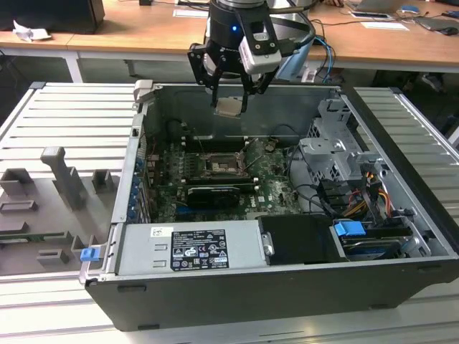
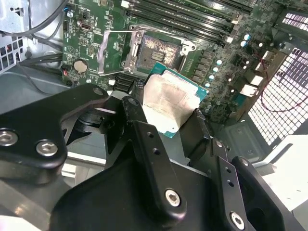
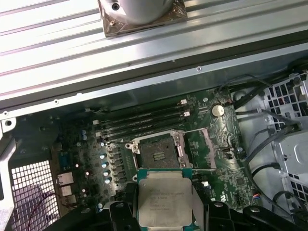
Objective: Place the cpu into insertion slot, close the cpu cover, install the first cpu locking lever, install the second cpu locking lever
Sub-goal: 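Place the cpu into insertion slot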
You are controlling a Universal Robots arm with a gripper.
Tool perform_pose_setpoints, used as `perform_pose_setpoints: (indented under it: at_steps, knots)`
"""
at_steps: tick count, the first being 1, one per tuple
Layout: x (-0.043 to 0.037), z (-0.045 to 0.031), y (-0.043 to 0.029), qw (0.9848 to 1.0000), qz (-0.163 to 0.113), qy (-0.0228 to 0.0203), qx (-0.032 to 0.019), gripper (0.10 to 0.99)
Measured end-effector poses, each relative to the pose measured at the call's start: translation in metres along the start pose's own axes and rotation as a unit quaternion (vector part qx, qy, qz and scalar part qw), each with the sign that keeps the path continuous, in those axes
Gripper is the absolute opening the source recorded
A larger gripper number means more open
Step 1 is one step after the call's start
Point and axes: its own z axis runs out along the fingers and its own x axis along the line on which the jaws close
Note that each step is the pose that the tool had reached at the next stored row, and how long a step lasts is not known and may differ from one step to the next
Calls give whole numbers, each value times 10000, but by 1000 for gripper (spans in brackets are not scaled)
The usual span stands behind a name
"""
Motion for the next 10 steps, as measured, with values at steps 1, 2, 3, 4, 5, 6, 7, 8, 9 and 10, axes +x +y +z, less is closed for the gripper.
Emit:
perform_pose_setpoints:
  at_steps: [1, 2, 3, 4, 5, 6, 7, 8, 9, 10]
  knots:
    - [0, 0, 0, 10000, 15, -2, 0, 541]
    - [0, 2, 0, 10000, 74, -8, 1, 541]
    - [0, 3, 0, 9999, 150, -15, 0, 541]
    - [-1, 3, 0, 9998, 212, -20, -1, 541]
    - [-1, 3, 0, 9997, 242, -23, -2, 541]
    - [-1, 4, 0, 9996, 271, -25, -2, 541]
    - [-1, 5, 0, 9995, 302, -28, -3, 541]
    - [-1, 6, 0, 9994, 332, -31, -3, 541]
    - [-1, 7, 0, 9993, 369, -34, -4, 541]
    - [-1, 8, 0, 9992, 403, -37, -4, 541]
